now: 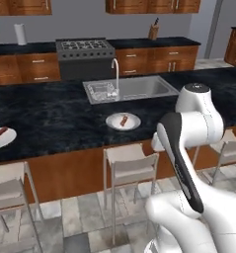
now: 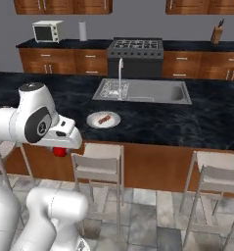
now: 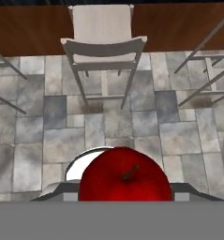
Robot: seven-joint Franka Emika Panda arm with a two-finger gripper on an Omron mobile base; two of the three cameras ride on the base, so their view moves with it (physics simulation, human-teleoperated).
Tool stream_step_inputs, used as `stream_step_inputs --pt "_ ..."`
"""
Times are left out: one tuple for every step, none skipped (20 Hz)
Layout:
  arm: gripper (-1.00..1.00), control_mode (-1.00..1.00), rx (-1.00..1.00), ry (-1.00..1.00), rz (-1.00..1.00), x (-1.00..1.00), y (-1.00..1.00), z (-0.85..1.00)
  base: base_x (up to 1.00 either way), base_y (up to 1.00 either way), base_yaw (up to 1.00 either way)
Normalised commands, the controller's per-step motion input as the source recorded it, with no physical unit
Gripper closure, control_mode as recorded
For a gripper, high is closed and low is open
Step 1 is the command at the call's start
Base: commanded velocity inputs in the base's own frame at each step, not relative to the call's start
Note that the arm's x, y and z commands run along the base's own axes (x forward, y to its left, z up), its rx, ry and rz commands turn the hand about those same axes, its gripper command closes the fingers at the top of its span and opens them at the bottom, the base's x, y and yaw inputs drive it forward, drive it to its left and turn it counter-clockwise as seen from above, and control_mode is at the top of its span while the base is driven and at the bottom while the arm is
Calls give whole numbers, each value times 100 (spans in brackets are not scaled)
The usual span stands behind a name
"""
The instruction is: Pick up each apple from the fridge and place one apple on each plate on the dining counter.
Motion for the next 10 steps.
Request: stream_step_inputs --pt "100 100 0 0 0 0 0 0 69 43 -33" --pt "100 100 0 0 0 0 0 0 69 34 -31" --pt "100 100 0 0 0 0 0 0 76 12 -21" --pt "100 100 0 0 0 0 0 0 75 0 -11" --pt "100 100 0 0 0 0 0 0 70 0 -6" --pt "100 100 0 0 0 0 0 0 67 0 -3" --pt "100 100 0 0 0 0 0 0 56 11 -4" --pt "100 100 0 0 0 0 0 0 45 27 -1" --pt "100 100 0 0 0 0 0 0 42 21 0" --pt "100 100 0 0 0 0 0 0 43 18 0"
